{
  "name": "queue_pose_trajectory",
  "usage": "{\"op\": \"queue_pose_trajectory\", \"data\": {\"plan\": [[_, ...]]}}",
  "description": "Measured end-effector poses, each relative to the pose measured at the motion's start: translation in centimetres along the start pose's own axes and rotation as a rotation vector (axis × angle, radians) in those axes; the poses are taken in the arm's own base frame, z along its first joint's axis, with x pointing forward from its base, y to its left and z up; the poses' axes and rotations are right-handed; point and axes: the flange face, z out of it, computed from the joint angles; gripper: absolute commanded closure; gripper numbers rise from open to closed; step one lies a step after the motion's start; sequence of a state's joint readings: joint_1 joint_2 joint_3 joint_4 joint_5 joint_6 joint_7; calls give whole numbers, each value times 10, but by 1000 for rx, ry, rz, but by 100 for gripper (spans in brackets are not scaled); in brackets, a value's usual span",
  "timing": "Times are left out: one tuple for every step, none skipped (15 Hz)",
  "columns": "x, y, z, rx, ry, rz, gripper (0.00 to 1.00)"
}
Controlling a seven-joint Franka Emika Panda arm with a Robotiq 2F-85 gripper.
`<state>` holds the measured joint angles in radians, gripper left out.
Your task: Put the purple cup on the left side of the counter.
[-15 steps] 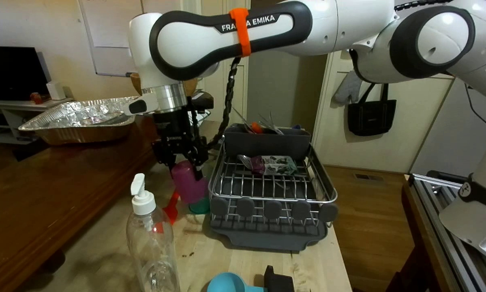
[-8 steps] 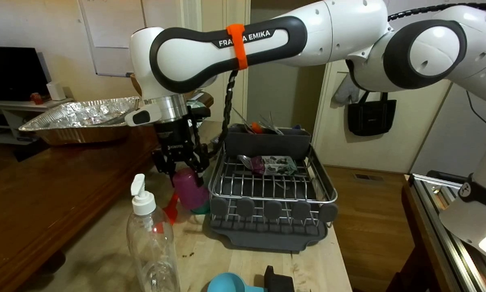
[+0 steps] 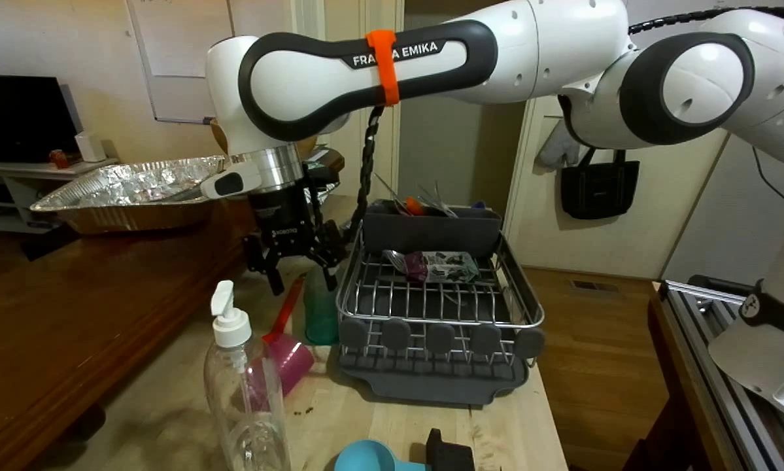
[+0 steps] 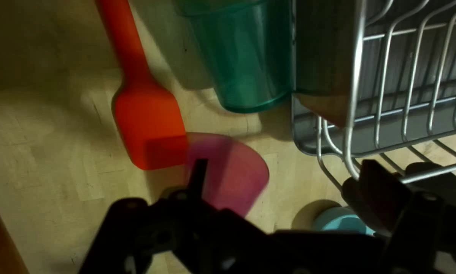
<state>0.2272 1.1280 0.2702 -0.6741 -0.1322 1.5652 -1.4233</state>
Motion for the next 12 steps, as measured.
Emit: {"op": "queue_pose_trajectory", "data": {"plan": [[3, -1, -7, -10, -4, -4, 0], [6, -3, -16, -24, -7, -8, 0], [10, -4, -26, -39, -10, -9, 0], [13, -7, -37, -54, -11, -7, 0], [16, -10, -49, -71, -12, 4, 0], [17, -12, -62, -88, -14, 27, 0], [16, -15, -75, -107, -17, 54, 0], [15, -18, -87, -126, -20, 85, 0], [13, -21, -99, -148, -21, 117, 0], [12, -23, -110, -165, -22, 139, 0], [11, -25, -116, -174, -23, 151, 0], [10, -26, -118, -178, -24, 157, 0]]}}
